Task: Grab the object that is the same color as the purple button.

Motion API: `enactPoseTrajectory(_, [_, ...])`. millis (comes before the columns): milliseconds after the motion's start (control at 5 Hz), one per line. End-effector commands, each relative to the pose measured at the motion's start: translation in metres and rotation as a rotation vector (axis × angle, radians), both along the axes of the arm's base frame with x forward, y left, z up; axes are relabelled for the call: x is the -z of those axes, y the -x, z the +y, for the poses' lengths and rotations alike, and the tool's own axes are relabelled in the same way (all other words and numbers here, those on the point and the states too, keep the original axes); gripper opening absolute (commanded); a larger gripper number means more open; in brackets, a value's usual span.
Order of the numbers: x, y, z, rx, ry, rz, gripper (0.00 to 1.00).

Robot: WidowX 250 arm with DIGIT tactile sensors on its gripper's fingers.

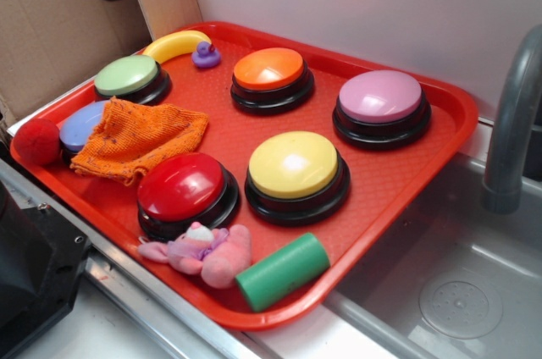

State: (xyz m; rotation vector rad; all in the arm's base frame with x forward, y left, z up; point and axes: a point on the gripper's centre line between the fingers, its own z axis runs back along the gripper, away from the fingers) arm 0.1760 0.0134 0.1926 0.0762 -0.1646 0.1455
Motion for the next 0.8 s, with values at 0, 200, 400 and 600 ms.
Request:
enactPoseTrajectory(0, [0.019,-0.045,0.041,-0.130,-0.065,-0.075,1.00])
enactPoseTrajectory(200, [0.033,-0.064,0.056,-0.171,-0.089,-0.087,1.00])
enactPoseTrajectory(400, [0.048,-0.081,0.069,-0.240,-0.128,-0.110,1.00])
enactPoseTrajectory(600, [0.062,-0.092,0.082,-0.299,-0.171,-0.123,1.00])
